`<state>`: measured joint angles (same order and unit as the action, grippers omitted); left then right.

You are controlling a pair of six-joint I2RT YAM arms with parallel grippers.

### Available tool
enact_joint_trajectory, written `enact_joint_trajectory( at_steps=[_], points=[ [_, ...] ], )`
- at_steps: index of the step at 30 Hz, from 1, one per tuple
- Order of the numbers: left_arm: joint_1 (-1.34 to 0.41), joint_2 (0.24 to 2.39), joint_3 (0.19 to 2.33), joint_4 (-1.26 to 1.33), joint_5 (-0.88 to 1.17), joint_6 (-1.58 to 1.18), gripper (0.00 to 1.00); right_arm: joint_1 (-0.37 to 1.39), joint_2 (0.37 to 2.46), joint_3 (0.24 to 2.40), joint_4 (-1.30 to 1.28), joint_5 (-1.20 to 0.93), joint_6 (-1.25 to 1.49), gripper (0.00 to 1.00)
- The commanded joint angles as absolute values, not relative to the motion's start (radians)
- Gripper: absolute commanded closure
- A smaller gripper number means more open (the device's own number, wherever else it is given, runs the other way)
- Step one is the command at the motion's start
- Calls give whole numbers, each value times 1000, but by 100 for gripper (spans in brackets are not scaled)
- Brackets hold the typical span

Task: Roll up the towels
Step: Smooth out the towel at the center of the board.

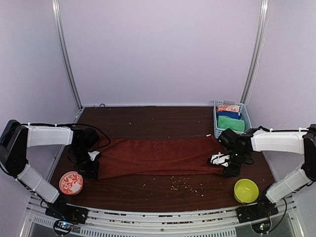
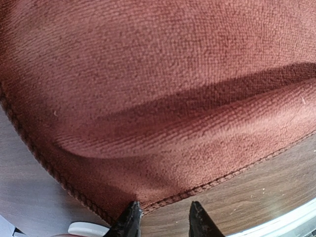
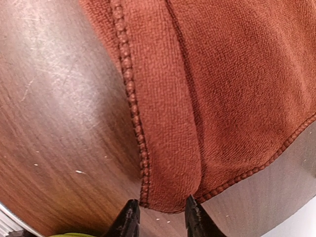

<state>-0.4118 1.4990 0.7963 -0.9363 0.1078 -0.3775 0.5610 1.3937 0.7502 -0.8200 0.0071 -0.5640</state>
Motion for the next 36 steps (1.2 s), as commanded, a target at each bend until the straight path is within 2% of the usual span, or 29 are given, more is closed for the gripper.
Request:
enact_joint_trajectory(
  at_steps=[1, 5, 14, 22, 28, 30, 31, 34, 36],
  points=[
    [-418, 1512, 808, -942, 90, -385, 66, 572, 1400, 743, -766, 84, -533, 72],
    [-418, 1512, 807, -942, 84, -385, 66, 572, 1371, 756, -781, 82, -536, 87],
    [-418, 1485, 797, -954, 72, -394, 66, 574, 1191, 716, -885, 62, -647, 97],
    [-419, 1455, 807, -992, 91, -395, 70, 573, 1093, 639, -913, 34, -748, 97],
    [-419, 1389, 810, -1045, 143, -384, 85, 574, 1037, 635, -962, -23, -853, 96],
    [-419, 1378, 825, -1059, 157, -384, 88, 572, 1045, 636, -974, -20, -862, 91],
    [-419, 1371, 833, -1065, 152, -393, 85, 573, 1046, 638, -985, -23, -869, 88],
    [-418, 1361, 855, -1061, 134, -421, 63, 572, 1046, 670, -1036, -58, -882, 82],
    [-419, 1380, 859, -1055, 117, -433, 59, 571, 1051, 691, -1062, -83, -891, 77]
  ],
)
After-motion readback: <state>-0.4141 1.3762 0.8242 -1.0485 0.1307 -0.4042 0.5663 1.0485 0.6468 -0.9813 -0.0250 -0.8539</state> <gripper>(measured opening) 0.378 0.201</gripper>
